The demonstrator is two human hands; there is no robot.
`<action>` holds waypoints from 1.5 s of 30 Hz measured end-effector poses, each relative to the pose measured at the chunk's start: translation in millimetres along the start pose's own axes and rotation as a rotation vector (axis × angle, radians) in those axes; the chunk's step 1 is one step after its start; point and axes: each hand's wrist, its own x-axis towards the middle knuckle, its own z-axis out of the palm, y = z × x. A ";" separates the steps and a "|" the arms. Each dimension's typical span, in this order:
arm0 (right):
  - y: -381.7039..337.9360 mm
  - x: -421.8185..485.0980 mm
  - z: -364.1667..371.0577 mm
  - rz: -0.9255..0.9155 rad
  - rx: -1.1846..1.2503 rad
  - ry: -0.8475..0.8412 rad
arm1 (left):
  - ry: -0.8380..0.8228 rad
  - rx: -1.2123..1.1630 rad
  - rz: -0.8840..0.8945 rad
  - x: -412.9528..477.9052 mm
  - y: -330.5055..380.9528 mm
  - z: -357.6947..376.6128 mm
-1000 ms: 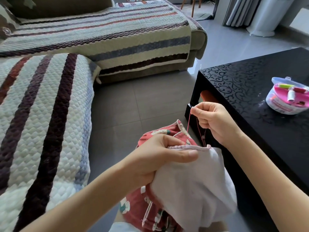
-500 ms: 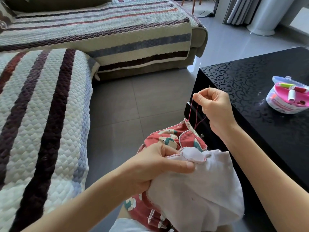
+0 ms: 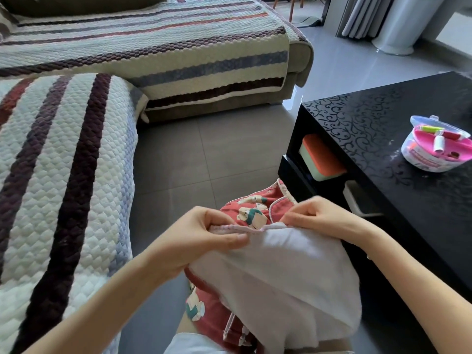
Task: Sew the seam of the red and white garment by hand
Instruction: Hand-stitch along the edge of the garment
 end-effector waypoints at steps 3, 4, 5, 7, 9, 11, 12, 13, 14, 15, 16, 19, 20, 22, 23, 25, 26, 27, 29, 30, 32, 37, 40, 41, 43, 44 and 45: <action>18.3 -5.1 4.8 0.161 -0.232 0.159 | 0.011 0.181 0.038 1.3 -11.7 -10.1; 18.4 -6.3 8.8 0.173 -0.299 0.158 | -0.005 0.226 0.045 0.4 -14.7 -12.4; 16.1 -8.0 14.4 0.168 -0.326 0.132 | -0.036 0.255 0.047 -1.7 -17.1 -13.0; 9.9 -7.9 23.8 0.155 -0.372 0.111 | -0.100 0.274 0.052 -5.4 -20.5 -13.9; 4.4 -7.9 33.5 0.103 -0.485 0.147 | -0.064 0.269 0.064 -7.9 -22.1 -14.4; 1.7 -9.6 44.3 0.033 -0.630 0.201 | 0.046 0.254 0.073 -7.4 -24.5 -17.9; 2.1 -11.6 50.5 0.011 -0.677 0.240 | 0.089 0.237 0.078 -8.2 -24.3 -18.4; 1.0 -15.4 55.8 -0.001 -0.701 0.268 | 0.117 0.218 0.084 -8.4 -24.7 -18.6; -0.6 -21.4 58.8 0.001 -0.727 0.288 | 0.137 0.204 0.098 -9.1 -25.0 -17.9; -3.3 -29.9 57.6 0.031 -0.734 0.307 | 0.153 0.196 0.114 -10.4 -25.4 -16.1; -5.8 -38.1 51.1 0.072 -0.712 0.345 | 0.165 0.183 0.124 -11.1 -24.7 -14.5; -24.5 -84.0 16.9 0.191 -0.375 0.465 | 0.138 0.104 0.191 -14.4 -19.9 -4.6; -30.1 -99.8 8.2 0.211 -0.255 0.457 | 0.108 0.087 0.212 -14.7 -17.0 -1.0; -38.7 -121.4 3.9 0.248 -0.245 0.335 | 0.060 0.118 0.250 -13.4 -11.8 5.9; -41.0 -123.0 6.3 0.239 -0.319 0.264 | 0.054 0.162 0.264 -11.0 -10.5 7.3; -44.9 -116.8 20.3 0.167 -0.412 0.202 | 0.042 0.238 0.272 -6.9 -7.9 10.1; -46.4 -109.1 26.4 0.109 -0.388 0.241 | 0.039 0.253 0.270 -5.6 -7.4 10.1; -47.6 -100.7 31.8 0.049 -0.313 0.307 | 0.037 0.259 0.264 -4.4 -7.6 9.4; -53.7 -86.3 42.1 -0.051 -0.190 0.421 | 0.022 0.256 0.248 -3.8 -7.9 7.8; -56.5 -79.3 46.4 -0.071 -0.170 0.442 | 0.017 0.248 0.241 -3.1 -8.4 6.5; -58.5 -66.5 54.6 -0.114 -0.080 0.410 | 0.005 0.219 0.225 -0.9 -9.4 4.2; -58.7 -52.0 72.5 -0.194 0.060 0.405 | -0.001 0.176 0.182 6.7 -8.1 3.8; -64.8 -54.8 63.6 -0.204 0.135 0.351 | -0.032 0.172 0.134 8.3 -4.3 2.4; -66.9 -58.0 54.4 -0.201 0.232 0.324 | -0.056 0.167 0.125 7.8 -2.3 1.4; -70.8 -64.6 31.8 -0.188 0.417 0.271 | -0.113 0.123 0.125 5.1 4.2 1.1; -70.8 -66.5 23.8 -0.175 0.451 0.255 | -0.150 0.082 0.123 3.6 8.5 2.6; -68.5 -66.4 20.6 -0.174 0.442 0.247 | -0.175 0.033 0.118 1.7 11.7 5.1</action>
